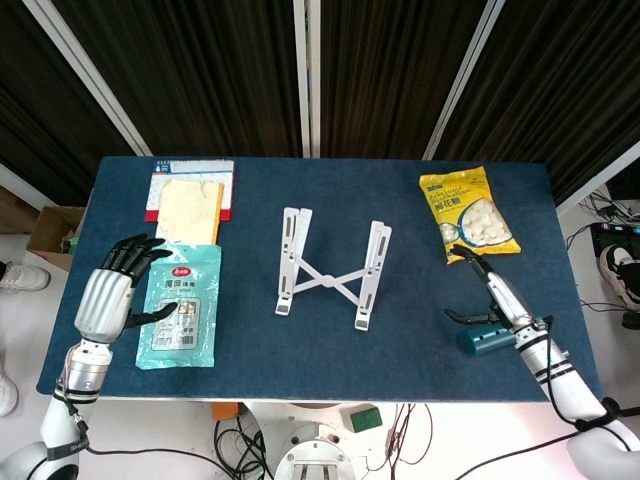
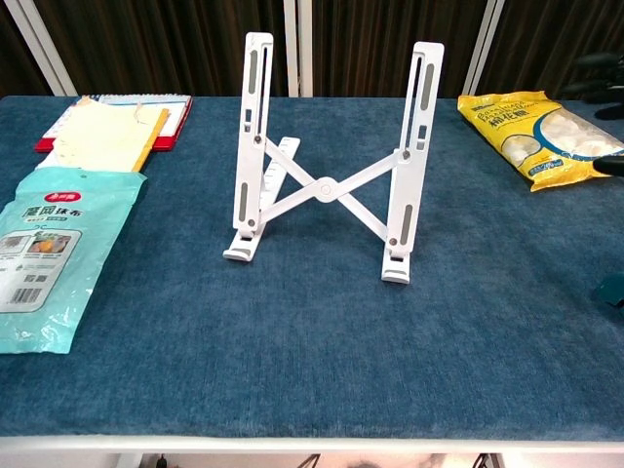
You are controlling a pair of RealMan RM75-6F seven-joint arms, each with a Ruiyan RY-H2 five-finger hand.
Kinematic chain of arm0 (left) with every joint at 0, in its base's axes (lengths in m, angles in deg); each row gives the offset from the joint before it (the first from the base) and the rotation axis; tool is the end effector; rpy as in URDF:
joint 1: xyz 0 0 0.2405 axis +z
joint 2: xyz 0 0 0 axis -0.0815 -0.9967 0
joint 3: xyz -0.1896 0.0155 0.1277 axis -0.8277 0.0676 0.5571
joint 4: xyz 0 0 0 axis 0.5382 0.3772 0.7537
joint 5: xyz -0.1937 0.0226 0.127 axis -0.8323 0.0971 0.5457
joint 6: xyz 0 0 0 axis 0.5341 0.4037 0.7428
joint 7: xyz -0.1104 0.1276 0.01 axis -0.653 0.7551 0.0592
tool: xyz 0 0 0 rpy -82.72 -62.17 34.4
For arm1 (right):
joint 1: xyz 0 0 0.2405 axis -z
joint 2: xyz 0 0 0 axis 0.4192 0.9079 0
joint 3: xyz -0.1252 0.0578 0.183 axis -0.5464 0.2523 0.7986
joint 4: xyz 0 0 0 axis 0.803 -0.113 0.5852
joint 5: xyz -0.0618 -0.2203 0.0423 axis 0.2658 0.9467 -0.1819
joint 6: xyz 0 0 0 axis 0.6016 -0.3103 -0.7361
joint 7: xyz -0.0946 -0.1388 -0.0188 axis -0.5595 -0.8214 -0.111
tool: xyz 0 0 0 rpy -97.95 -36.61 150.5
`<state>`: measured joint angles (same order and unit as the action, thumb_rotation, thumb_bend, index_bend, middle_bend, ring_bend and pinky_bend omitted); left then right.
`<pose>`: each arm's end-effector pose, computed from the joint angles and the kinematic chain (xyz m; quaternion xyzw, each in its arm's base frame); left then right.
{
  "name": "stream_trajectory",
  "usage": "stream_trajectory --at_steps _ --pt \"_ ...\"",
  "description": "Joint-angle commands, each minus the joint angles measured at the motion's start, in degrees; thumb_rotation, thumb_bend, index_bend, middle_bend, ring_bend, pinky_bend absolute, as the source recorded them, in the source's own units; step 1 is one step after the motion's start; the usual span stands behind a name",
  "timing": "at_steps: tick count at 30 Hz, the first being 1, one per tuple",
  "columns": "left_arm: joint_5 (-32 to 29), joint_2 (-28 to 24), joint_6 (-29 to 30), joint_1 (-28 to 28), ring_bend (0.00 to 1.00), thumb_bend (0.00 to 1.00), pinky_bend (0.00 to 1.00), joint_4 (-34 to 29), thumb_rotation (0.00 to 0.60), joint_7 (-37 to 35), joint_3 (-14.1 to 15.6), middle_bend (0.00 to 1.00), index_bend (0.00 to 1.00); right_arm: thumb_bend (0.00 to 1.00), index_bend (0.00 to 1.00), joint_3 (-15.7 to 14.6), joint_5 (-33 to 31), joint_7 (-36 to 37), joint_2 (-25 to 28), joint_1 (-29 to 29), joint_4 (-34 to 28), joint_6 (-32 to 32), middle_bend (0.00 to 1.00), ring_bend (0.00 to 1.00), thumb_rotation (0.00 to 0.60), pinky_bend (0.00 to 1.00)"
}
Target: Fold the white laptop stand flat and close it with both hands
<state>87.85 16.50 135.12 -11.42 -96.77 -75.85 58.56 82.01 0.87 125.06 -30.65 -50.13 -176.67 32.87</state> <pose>-0.1872 0.2574 0.0864 -0.5875 -0.3703 -0.5443 0.4707 -0.2333 -0.3023 0.0484 0.5312 -0.6420 0.4849 0.2654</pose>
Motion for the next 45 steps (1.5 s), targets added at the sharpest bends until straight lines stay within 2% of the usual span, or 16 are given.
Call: stream_trajectory --at_steps 1,7,18,24,27,31,36,39,45 --pt "-1.23 -0.48 0.29 1.02 0.13 0.01 0.16 0.55 0.6 -1.66 0.64 0.19 0.27 0.11 0.0 1.31 -3.93 5.93 -0.3 -6.77 1.28 -9.8 0.08 0.0 0.6 0.0" --pt "-1.99 -0.87 -0.05 1.86 0.13 0.01 0.16 1.77 0.6 -3.76 1.23 0.19 0.27 0.09 0.0 4.92 -7.51 7.08 -6.73 -11.65 5.85 -14.34 0.07 0.0 0.6 0.0" --pt "-3.1 -0.66 -1.58 1.92 0.13 0.01 0.16 3.19 0.6 -5.51 1.23 0.19 0.27 0.09 0.0 10.17 -10.74 10.26 -17.4 -20.94 10.7 -22.42 0.07 0.0 0.6 0.0" --pt "-3.31 -1.02 -1.7 2.38 0.13 0.01 0.16 3.79 0.6 -6.58 1.45 0.19 0.27 0.1 0.0 11.51 -8.36 16.41 -20.7 -23.2 10.79 -23.87 0.1 0.0 0.6 0.0" --pt "-3.41 -1.21 -1.64 2.65 0.13 0.01 0.16 4.06 0.6 -8.17 1.48 0.19 0.27 0.13 0.0 10.68 -4.32 22.11 -20.41 -23.34 9.86 -23.39 0.15 0.01 0.6 0.03" --pt "-3.73 -1.55 -2.73 2.51 0.13 0.01 0.16 4.66 0.6 -11.44 1.53 0.19 0.27 0.14 0.0 8.41 1.28 31.47 -18.76 -22.74 8.44 -20.63 0.16 0.01 0.6 0.06" --pt "-4.51 -2.32 -6.65 1.02 0.13 0.01 0.16 5.84 0.6 -16.92 1.49 0.19 0.27 0.14 0.0 3.47 10.12 42.1 -16.33 -22.59 7.27 -13.35 0.16 0.03 0.6 0.06" --pt "-4.7 -3.09 -9.04 -0.16 0.13 0.01 0.16 6.38 0.6 -18.48 1.41 0.19 0.27 0.15 0.0 0.81 13.39 47.82 -15.4 -22.84 5.96 -9.1 0.17 0.03 0.6 0.07" --pt "-4.17 -2.84 -9.36 -0.71 0.13 0.01 0.16 6.54 0.6 -17.79 1.42 0.19 0.27 0.15 0.0 -2.74 14.24 54.72 -16.25 -22.83 4.35 -3.94 0.17 0.03 0.6 0.07"
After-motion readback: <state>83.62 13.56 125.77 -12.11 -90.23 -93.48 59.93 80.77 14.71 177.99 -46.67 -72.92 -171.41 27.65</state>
